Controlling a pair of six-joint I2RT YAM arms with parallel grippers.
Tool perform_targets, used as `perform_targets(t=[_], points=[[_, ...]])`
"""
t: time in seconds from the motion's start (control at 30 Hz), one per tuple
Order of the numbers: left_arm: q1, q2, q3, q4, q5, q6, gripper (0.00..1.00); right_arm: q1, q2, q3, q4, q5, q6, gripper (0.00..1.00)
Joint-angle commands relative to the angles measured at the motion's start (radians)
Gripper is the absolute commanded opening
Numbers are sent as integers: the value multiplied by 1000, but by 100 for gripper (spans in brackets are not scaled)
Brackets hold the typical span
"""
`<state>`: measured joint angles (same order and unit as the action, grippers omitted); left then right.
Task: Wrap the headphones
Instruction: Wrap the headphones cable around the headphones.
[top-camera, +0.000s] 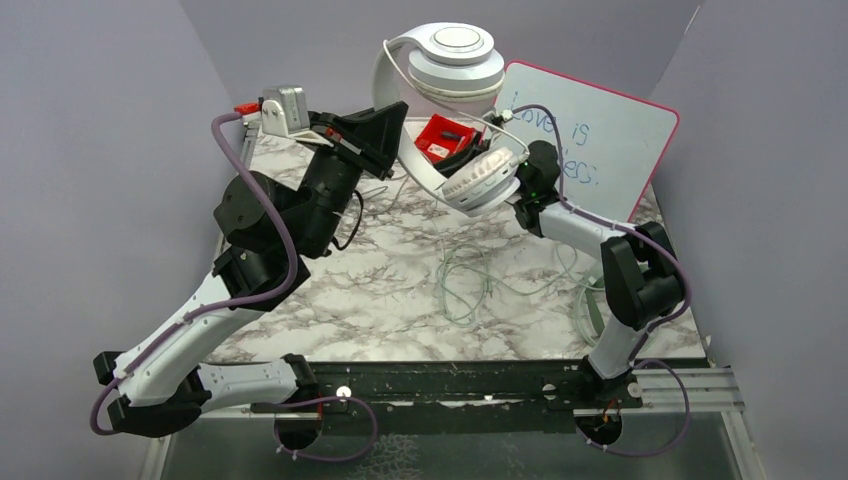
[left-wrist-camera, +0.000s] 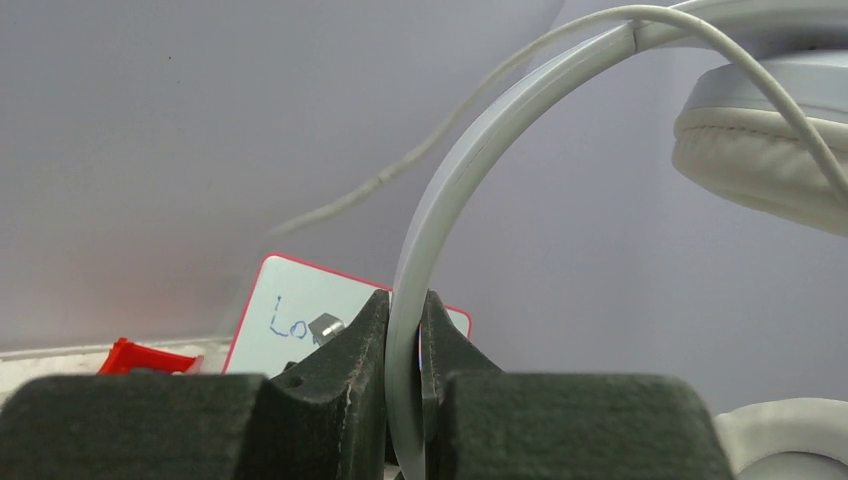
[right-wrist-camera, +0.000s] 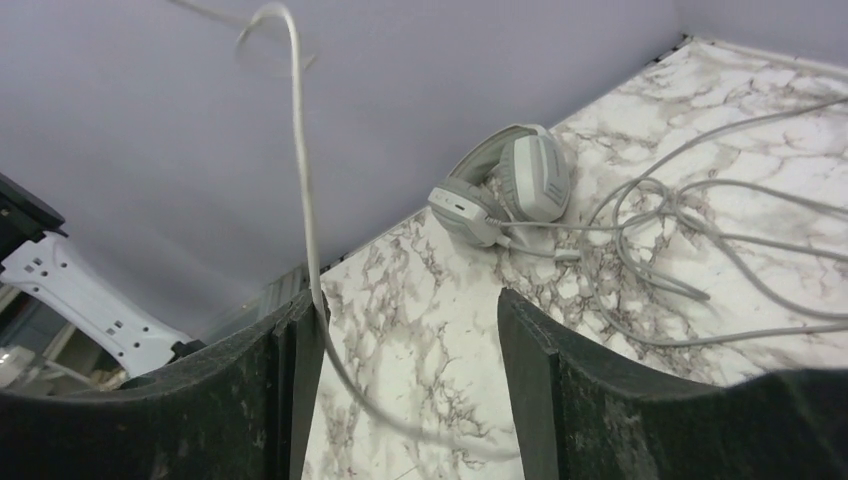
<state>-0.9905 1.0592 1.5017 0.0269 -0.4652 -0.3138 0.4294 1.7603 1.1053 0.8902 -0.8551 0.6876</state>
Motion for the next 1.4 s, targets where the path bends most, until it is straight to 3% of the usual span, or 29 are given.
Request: perform_targets(t=[0.0,0.13,0.3,0.43,0.57,0.67,0.83,1.0,1.17,1.37], points=[[-7,5,41,83,-15,-29,0,4,0,39,65,31,-59,72],[-7,13,47,88,-12,-30,0,7,36,37,155,-17,-36,81],[-7,29,67,82,-13,-31,0,28,76,16,274,-81,13,84],[-7,41,89,60,-27,-28,0,35,64,-37,233,-87,-16,85],[-7,51,125,-11,-76,-34,0,32,-19,-121,42,-17,-175,87],[-7,56,136,-67,-115,-59,0,32,-59,-215,130,-44,-158,94],[-7,47,121,-77,-124,-80,0,34,-58,-242,198,-140,-126,94],[-7,46,123,-107,-100,-118,0,52,-76,-207,263,-201,-124,95],[-7,46,127,-146,-97,-157,0,120,-91,-90,186,-179,-165,95],[-7,38,124,-168,-94,-193,0,194,-39,-26,466,-163,60,95]])
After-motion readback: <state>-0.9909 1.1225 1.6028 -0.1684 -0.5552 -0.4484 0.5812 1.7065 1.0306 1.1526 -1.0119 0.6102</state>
